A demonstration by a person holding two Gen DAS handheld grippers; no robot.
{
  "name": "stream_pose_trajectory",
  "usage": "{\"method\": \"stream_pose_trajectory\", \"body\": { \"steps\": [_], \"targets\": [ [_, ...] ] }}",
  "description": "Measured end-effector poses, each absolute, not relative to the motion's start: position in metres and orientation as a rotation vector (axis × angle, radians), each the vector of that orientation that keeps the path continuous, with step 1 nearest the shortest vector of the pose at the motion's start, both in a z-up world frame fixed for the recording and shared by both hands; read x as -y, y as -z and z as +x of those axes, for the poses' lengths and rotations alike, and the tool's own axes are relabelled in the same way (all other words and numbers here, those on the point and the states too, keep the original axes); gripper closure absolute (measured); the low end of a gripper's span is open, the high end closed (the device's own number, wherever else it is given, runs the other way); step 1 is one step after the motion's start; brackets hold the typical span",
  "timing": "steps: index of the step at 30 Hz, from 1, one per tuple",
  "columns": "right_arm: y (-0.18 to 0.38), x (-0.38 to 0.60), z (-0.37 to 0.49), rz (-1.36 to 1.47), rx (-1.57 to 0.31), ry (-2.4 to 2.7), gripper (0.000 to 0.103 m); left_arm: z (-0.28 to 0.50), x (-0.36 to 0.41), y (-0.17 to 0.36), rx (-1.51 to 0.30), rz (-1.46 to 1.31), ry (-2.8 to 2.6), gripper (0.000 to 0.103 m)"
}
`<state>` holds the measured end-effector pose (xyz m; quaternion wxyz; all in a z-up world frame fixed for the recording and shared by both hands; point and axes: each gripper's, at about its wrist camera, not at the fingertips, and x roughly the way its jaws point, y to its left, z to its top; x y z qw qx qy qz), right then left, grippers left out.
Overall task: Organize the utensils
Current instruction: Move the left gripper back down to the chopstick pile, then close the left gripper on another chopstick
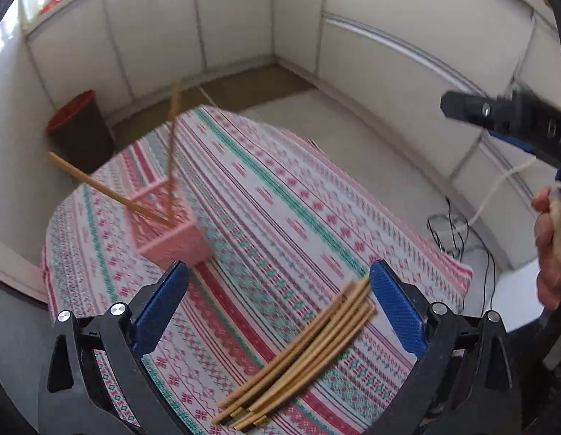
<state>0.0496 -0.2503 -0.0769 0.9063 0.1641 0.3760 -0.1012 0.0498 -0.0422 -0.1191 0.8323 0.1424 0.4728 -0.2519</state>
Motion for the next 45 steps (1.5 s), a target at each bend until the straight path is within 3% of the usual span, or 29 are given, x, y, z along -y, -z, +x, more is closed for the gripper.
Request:
{"method": "stream_pose_trajectory", "body": {
  "steps": [6, 13, 15, 21, 27, 29, 35, 38, 40, 43, 45],
  "targets": [
    [0.095, 0.299, 0.038, 0.496, -0.86, 0.242, 0.007, 0.06, 0.08, 0.186, -1.202, 0.357, 0.576, 0.009],
    [0.123, 0.315, 0.048, 0.618, -1.018, 0.158, 0.007, 0.076, 0.108, 0.233, -1.322, 0.407, 0.574, 0.044],
    [0.129, 0.314, 0.051, 0.653, -1.056, 0.119, 0.007, 0.078, 0.111, 0.239, -1.343, 0.419, 0.579, 0.048],
    [0.133, 0.308, 0.05, 0.637, -1.079, 0.125, 0.007, 0.079, 0.114, 0.246, -1.358, 0.437, 0.597, 0.057],
    [0.152, 0.309, 0.056, 0.675, -1.141, 0.13, 0.007, 0.074, 0.122, 0.264, -1.357, 0.505, 0.603, 0.076],
    [0.165, 0.307, 0.059, 0.691, -1.183, 0.129, 0.007, 0.072, 0.123, 0.261, -1.339, 0.501, 0.621, 0.089],
    [0.201, 0.284, 0.071, 0.681, -1.284, 0.102, 0.009, 0.081, 0.098, 0.236, -1.193, 0.461, 0.57, 0.092],
    [0.222, 0.268, 0.079, 0.69, -1.334, 0.078, 0.023, 0.084, 0.073, 0.204, -1.092, 0.395, 0.515, 0.093],
    [0.237, 0.257, 0.085, 0.699, -1.378, 0.058, 0.04, 0.084, 0.056, 0.181, -1.036, 0.333, 0.49, 0.094],
    [0.253, 0.246, 0.089, 0.721, -1.417, 0.053, 0.056, 0.08, 0.031, 0.148, -0.963, 0.271, 0.469, 0.095],
    [0.26, 0.244, 0.09, 0.746, -1.422, 0.064, 0.061, 0.075, 0.021, 0.135, -0.93, 0.254, 0.456, 0.095]
  ]
}}
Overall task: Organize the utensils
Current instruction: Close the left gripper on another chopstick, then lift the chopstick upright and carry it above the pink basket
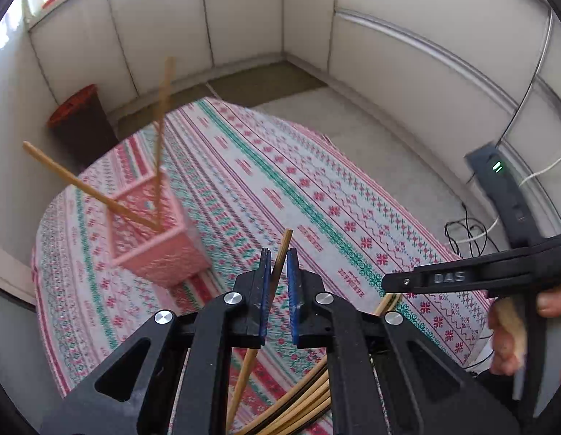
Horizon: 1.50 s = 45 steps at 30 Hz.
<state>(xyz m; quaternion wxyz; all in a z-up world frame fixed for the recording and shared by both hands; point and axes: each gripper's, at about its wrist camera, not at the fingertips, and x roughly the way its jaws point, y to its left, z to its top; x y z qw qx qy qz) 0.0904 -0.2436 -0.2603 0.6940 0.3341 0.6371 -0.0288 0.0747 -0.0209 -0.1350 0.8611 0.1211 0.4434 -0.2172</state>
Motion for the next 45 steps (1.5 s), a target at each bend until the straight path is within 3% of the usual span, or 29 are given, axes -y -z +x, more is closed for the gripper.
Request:
{"method": "stream_pose_trajectory", "body": {
  "steps": [4, 9, 26, 32, 33, 36, 45],
  "targets": [
    [0.27, 0.242, 0.094, 0.787, -1.436, 0.089, 0.076, 0.075, 0.005, 0.122, -0.9, 0.22, 0.432, 0.096],
    [0.278, 0.238, 0.099, 0.766, -1.473, 0.125, 0.079, 0.074, 0.0, 0.119, -0.891, 0.212, 0.429, 0.096],
    [0.28, 0.195, 0.105, 0.744, -1.495, 0.158, 0.078, 0.068, -0.009, 0.117, -0.881, 0.21, 0.405, 0.096],
    [0.263, 0.198, 0.11, 0.787, -1.398, 0.155, 0.076, 0.089, -0.012, 0.149, -1.026, 0.164, 0.414, 0.094],
    [0.262, 0.199, 0.109, 0.798, -1.393, 0.154, 0.076, 0.095, -0.008, 0.159, -1.059, 0.156, 0.421, 0.093],
    [0.261, 0.199, 0.109, 0.798, -1.399, 0.146, 0.07, 0.108, 0.008, 0.18, -1.091, 0.197, 0.398, 0.069],
    [0.269, 0.223, 0.097, 0.873, -1.454, 0.097, 0.061, 0.144, 0.038, 0.236, -1.205, 0.295, 0.349, 0.068]
  ]
}}
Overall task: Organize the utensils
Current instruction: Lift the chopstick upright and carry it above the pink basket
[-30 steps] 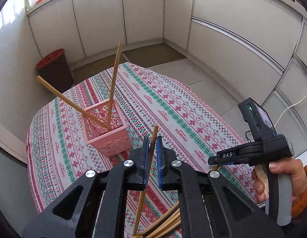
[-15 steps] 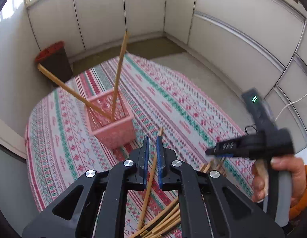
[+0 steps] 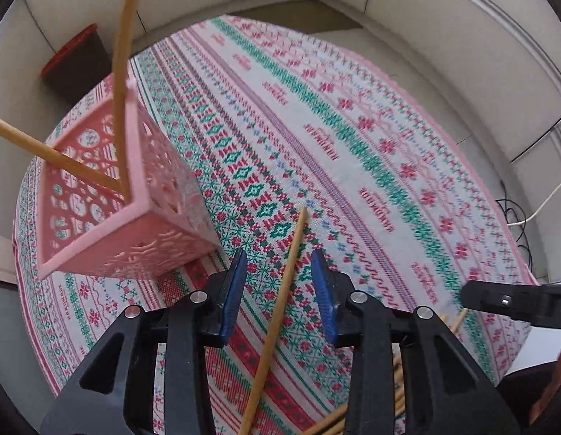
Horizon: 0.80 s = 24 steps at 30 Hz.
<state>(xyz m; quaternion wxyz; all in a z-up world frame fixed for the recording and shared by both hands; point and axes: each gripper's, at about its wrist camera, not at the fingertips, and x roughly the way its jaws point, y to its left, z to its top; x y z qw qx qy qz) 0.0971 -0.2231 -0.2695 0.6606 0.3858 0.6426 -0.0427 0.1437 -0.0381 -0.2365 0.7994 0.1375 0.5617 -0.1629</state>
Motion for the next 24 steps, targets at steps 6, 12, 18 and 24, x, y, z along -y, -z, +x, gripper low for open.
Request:
{"method": "stream_pose_trajectory", "body": {
  "steps": [6, 12, 18, 24],
  "targets": [
    [0.271, 0.214, 0.096, 0.856, -1.472, 0.07, 0.054, 0.146, 0.04, 0.255, -1.22, 0.325, 0.391, 0.068],
    [0.281, 0.209, 0.093, 0.888, -1.502, 0.076, 0.054, 0.137, 0.045, 0.254, -1.206, 0.358, 0.437, 0.096],
    [0.28, 0.191, 0.094, 0.878, -1.509, 0.066, 0.052, 0.109, 0.043, 0.22, -1.043, 0.414, 0.406, 0.097],
    [0.273, 0.179, 0.091, 0.85, -1.494, 0.051, 0.055, 0.077, 0.009, 0.154, -0.882, 0.333, 0.374, 0.098]
  ]
}}
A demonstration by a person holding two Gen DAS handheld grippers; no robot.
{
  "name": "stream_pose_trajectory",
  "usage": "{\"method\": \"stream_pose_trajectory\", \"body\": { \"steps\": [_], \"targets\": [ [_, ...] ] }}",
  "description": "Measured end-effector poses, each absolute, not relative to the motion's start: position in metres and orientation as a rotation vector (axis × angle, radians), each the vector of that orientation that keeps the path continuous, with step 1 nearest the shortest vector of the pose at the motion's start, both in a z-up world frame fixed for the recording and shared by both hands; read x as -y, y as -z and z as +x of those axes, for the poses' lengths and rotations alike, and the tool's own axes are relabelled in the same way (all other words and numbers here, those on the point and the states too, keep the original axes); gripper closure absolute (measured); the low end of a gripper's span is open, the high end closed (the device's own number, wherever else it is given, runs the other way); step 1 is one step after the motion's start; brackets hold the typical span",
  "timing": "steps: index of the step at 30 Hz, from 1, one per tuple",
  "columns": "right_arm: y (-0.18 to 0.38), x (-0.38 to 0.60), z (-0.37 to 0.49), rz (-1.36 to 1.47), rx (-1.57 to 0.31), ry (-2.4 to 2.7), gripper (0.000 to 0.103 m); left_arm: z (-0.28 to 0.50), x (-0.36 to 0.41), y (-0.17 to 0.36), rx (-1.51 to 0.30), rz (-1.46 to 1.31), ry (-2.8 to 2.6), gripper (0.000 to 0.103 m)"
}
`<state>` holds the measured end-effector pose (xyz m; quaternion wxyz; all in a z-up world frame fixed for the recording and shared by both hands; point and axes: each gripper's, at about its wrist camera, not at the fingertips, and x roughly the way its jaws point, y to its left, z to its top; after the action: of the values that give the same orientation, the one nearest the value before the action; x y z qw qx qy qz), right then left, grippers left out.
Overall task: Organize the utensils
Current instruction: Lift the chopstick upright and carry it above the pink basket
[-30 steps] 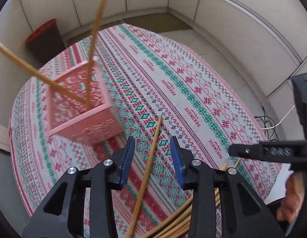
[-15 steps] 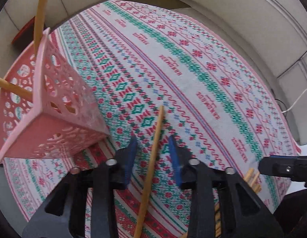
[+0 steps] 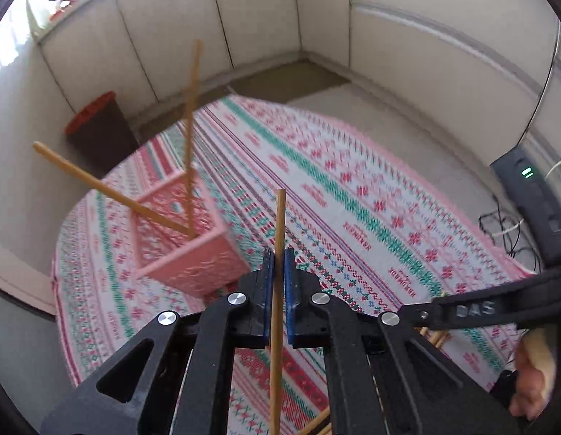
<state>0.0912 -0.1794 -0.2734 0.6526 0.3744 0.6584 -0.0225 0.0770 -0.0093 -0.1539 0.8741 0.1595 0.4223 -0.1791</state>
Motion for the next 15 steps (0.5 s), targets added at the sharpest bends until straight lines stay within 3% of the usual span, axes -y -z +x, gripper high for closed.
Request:
{"method": "stream_pose_trajectory", "body": {
  "steps": [2, 7, 15],
  "targets": [
    [0.273, 0.179, 0.089, 0.885, -1.482, 0.019, 0.056, 0.07, 0.001, 0.14, -0.842, 0.314, 0.366, 0.098],
    [0.277, 0.17, 0.094, 0.937, -1.471, -0.018, 0.07, 0.062, -0.008, 0.114, -0.764, 0.278, 0.352, 0.098],
    [0.287, 0.149, 0.107, 0.819, -1.526, 0.079, 0.074, 0.056, -0.016, 0.103, -0.733, 0.26, 0.345, 0.098]
  ]
}}
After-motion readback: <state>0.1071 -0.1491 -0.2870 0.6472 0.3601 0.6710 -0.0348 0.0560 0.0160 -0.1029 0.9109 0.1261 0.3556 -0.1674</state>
